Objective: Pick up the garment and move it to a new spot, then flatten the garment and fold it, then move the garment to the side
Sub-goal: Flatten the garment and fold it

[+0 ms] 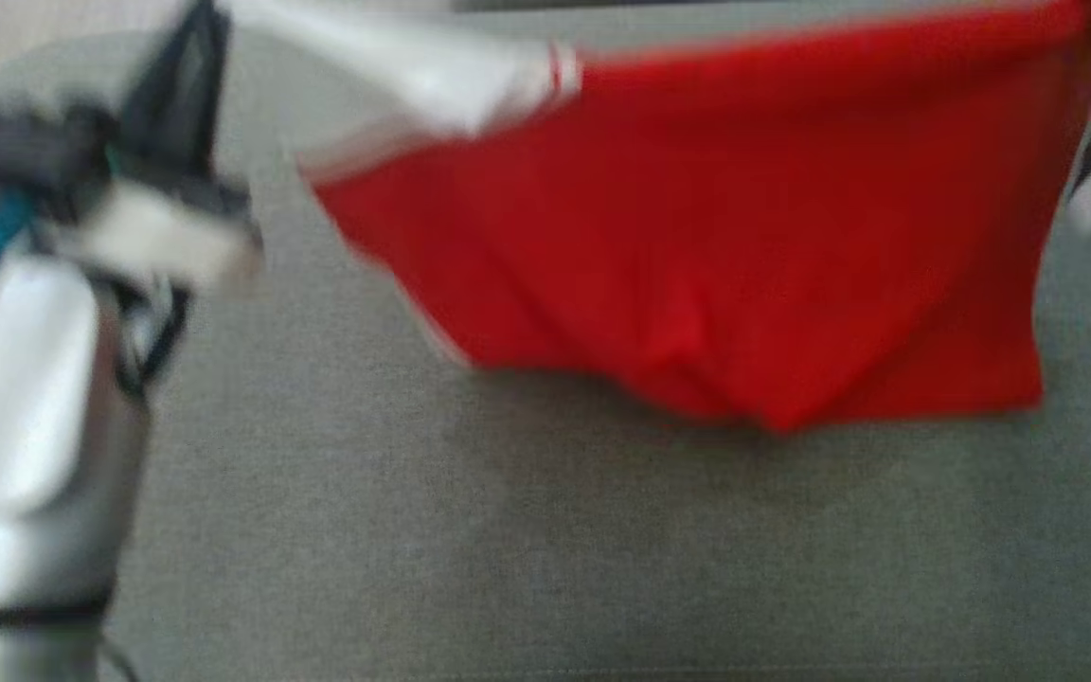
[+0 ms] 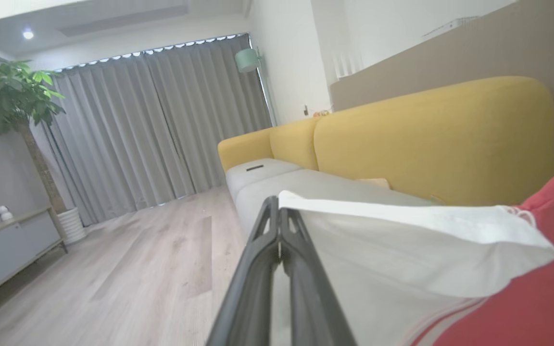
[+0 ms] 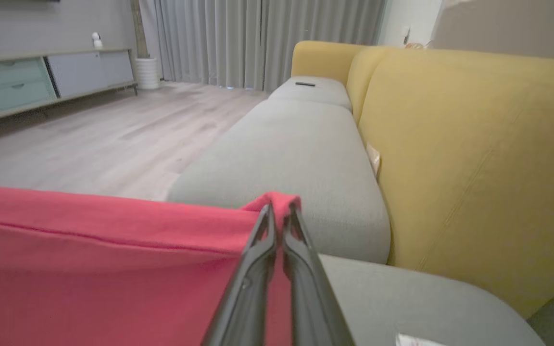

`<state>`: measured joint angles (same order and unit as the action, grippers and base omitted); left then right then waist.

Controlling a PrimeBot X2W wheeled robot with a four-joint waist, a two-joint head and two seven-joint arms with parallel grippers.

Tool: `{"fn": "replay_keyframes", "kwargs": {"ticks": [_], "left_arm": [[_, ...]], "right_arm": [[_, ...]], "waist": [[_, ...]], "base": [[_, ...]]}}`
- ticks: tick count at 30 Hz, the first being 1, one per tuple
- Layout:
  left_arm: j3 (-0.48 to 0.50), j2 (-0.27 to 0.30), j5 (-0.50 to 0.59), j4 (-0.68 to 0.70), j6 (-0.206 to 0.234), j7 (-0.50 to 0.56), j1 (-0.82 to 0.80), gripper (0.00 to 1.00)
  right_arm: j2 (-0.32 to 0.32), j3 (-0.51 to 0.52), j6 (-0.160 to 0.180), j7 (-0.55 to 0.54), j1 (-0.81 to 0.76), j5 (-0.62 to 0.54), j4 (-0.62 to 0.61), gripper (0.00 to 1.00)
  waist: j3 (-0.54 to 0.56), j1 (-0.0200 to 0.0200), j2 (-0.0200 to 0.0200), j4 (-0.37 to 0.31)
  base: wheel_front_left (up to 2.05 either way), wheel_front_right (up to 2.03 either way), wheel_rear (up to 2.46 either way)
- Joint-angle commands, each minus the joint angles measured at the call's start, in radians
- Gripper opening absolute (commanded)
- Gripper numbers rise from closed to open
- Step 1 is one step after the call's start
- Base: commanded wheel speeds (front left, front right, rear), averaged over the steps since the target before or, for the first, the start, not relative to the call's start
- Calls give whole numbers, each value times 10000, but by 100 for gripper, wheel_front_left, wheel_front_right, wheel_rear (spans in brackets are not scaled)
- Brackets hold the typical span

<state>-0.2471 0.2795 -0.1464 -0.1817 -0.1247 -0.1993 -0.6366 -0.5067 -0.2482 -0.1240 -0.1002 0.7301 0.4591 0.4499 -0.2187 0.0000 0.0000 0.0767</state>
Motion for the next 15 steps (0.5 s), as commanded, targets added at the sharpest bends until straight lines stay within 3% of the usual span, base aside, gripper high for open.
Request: {"fn": "replay_keyframes", "kwargs": {"ticks": [1,7,11,15], "left_arm": [[295,492,-149,58,-39,160,-1251,0],[-578,1017,-365,-2153,-55,119,-5527,0],[-522,928,-36,-3586,52,-426,-7887,0],[-470,750,410,-3904,343,-612,-9561,0]], "right_arm": [[-88,34,-67,-236,692,211,-454,0],[111,114,-67,-825,3877,298,168,0],[426,193,-67,-187,5813,-339,1186,0],[570,270,-67,524,7153,-918,1954,0]], "waist": [[-433,0,0,-134],[-1808,0,0,-448],[-2341,0,0,-652],[-2716,0,0,-711]], "base": [[0,0,0],[0,0,0],[0,0,0],[0,0,0]]}}
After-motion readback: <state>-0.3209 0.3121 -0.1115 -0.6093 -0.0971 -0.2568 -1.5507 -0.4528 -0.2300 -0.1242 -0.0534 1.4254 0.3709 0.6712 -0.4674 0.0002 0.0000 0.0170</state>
